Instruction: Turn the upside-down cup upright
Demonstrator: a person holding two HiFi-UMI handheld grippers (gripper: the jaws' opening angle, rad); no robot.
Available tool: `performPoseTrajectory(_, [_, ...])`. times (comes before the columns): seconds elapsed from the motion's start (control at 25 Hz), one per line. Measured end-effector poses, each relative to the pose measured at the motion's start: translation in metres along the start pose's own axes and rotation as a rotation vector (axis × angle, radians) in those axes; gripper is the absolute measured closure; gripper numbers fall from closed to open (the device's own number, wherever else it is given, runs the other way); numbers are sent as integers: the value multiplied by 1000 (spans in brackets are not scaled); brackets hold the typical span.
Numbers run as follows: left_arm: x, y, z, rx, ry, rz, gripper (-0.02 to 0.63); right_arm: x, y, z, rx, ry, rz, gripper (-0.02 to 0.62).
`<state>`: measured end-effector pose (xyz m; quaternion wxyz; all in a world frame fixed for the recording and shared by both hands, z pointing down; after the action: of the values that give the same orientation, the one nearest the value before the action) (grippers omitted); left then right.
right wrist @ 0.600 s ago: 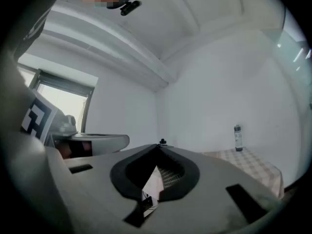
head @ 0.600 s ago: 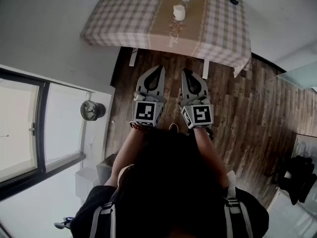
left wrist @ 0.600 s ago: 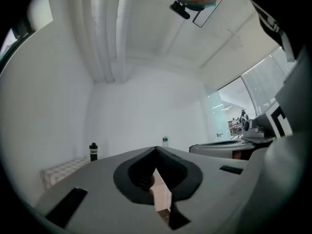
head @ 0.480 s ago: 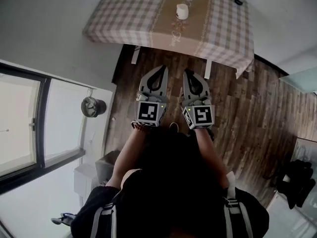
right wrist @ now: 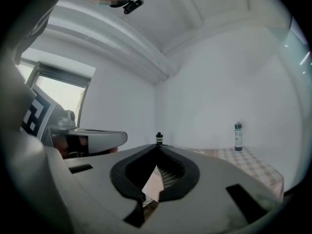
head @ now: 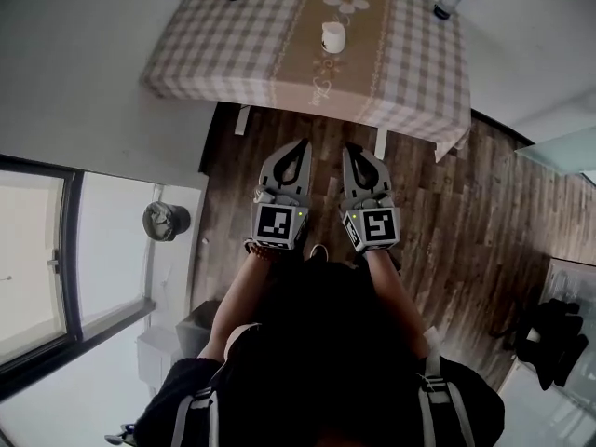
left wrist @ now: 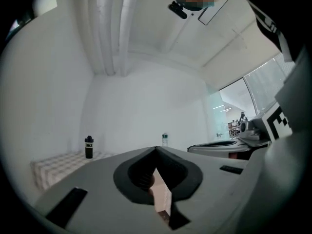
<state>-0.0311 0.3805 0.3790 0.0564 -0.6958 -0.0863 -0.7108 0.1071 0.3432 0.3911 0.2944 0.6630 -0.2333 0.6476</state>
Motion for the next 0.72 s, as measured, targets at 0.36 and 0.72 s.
performPoseTrajectory(0.36, [8, 79, -68, 105, -57, -10, 594, -17, 81, 30, 94, -62, -46, 595])
performPoseTrajectory(0.72, [28, 141, -127, 172, -52, -41, 592, -14, 162, 46, 157, -66, -88, 595])
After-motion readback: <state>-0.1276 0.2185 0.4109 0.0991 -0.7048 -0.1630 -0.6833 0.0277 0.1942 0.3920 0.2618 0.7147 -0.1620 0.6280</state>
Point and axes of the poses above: the fingertips, and each gripper's own axes: y forward along the fingers, z to its right, x out of its underside, the point moved 7 cm from there along -y, backward along the fingers, and after that the axes turned 4 degrees about -z, right-handed, at the moved point
